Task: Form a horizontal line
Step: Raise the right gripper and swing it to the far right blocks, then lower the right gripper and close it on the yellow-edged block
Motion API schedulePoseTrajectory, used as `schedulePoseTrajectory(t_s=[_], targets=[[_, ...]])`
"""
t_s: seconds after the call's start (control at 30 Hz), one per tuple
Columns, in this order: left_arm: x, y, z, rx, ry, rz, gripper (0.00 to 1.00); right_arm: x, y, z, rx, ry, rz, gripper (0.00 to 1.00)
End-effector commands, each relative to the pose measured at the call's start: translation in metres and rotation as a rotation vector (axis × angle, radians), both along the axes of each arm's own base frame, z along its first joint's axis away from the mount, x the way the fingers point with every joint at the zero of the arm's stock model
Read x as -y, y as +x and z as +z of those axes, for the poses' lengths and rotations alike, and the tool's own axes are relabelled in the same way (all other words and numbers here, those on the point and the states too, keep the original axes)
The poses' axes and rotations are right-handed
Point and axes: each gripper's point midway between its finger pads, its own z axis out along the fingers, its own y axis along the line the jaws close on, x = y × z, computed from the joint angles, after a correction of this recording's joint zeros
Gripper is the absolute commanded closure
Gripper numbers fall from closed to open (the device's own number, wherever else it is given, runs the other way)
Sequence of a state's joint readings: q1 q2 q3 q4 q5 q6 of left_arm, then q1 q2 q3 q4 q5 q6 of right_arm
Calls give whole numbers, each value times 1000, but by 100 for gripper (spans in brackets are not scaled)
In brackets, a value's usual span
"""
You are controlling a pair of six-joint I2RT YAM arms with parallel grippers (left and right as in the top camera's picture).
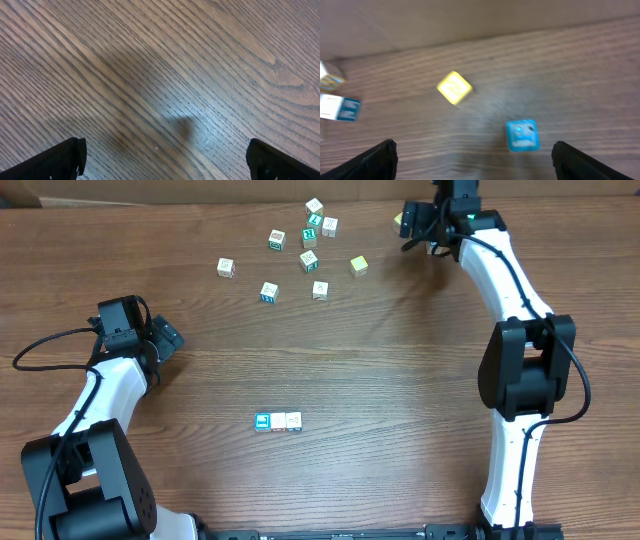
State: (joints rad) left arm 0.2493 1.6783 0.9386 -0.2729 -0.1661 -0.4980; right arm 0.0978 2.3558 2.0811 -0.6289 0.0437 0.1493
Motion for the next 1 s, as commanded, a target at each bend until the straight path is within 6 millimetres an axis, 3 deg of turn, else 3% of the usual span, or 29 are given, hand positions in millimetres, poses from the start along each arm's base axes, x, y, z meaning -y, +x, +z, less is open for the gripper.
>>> schedulePoseTrajectory(t_s=[0.0,0.13,0.27,0.5,0.7,0.8,0.97], targets=[[-3,4,7,14,17,3,0,19,-1,-17,-43,-5,-34,2],[-3,4,7,14,17,4,1,41,-9,-29,-85,-32,-36,0],[-3,4,7,14,17,3,0,47,-12,-35,-97,-56,-13,0],[-3,4,7,14,17,4,0,47,-7,-33,-72,-55,-14,1],[-3,4,7,14,18,3,0,47,-1,-28,-41,-53,-15,7],[-3,4,7,14,17,4,0,47,4,-24,-15,-52,-16,0],[-3,4,7,14,17,4,0,30,3,-22,-15,3,32,2]])
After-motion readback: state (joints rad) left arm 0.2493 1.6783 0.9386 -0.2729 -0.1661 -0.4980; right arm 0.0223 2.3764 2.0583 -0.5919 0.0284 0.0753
